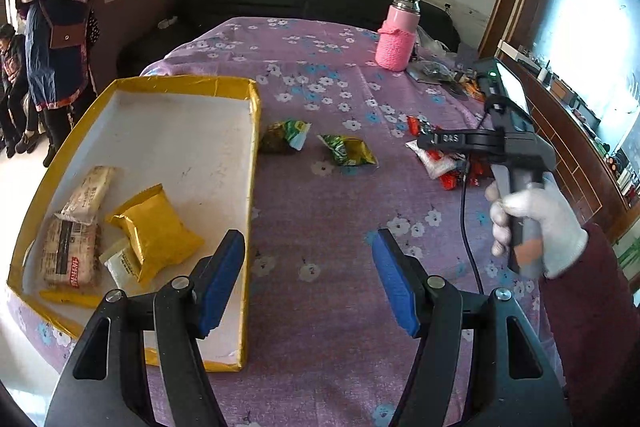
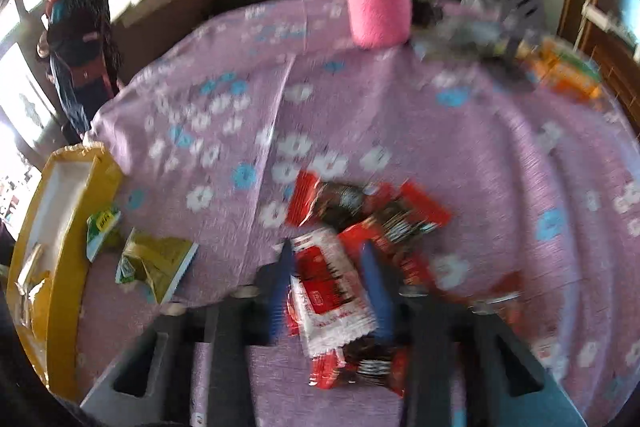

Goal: Organize snacks
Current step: 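Move both tools back over the red candy wrappers on the table, then grasp the white-red sauce packet with the left tool while the right tool grasps a red candy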

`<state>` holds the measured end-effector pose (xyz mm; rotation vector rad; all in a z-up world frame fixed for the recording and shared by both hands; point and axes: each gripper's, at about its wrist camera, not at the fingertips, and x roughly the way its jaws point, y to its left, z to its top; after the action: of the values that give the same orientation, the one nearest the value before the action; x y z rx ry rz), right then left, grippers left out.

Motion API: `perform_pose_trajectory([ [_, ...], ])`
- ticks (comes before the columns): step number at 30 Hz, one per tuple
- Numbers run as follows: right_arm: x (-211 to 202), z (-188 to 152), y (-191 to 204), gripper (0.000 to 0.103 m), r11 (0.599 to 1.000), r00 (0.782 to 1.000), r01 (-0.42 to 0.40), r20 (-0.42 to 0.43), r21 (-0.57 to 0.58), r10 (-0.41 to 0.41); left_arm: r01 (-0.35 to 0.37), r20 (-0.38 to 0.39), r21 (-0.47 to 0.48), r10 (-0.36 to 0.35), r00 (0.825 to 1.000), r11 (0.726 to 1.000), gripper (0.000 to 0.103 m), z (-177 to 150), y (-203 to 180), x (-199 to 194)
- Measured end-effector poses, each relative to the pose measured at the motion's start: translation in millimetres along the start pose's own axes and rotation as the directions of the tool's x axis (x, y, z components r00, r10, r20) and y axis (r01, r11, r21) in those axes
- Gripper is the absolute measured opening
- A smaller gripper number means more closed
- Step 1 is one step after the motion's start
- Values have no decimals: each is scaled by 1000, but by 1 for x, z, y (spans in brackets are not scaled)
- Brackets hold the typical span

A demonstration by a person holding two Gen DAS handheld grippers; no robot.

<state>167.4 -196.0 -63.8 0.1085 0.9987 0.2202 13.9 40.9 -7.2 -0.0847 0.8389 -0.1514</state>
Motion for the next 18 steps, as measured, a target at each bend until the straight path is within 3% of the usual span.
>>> perform_pose_trajectory([
  [3,-5,-16,15,15,993,990,-122,-78,-1,121,1,-12,-12,-2,1000,1000,66,0,5,6],
  [4,-6,-23,21,16,985,979,-173,-113,2,172,6,-17,-13,-6,1000,1000,66,0,5,7],
  [5,-11,-31,24,19,961,950,-275,-155,7,273,10,-19,-13,-10,1000,1000,66,-1,5,9],
  [6,-18,-36,23,19,944,933,-329,-153,12,327,12,-20,-12,-12,1000,1000,66,-2,5,9],
  [7,-32,-38,16,18,938,931,-347,-111,16,347,16,-22,-10,-16,1000,1000,66,-2,5,11],
  [9,-55,-35,-4,27,955,955,-295,-19,27,295,20,-28,-10,-20,999,1000,66,-3,4,12],
  [12,-83,-27,-53,57,986,985,-135,117,100,123,40,-40,-14,-41,998,999,66,-4,1,17],
  [14,-87,-26,-83,59,980,988,-92,137,176,68,56,-53,-14,-57,997,998,66,-5,-3,22],
  [18,-76,-32,-113,61,963,990,-76,131,259,43,82,-82,-9,-83,993,997,66,-6,-13,30],
])
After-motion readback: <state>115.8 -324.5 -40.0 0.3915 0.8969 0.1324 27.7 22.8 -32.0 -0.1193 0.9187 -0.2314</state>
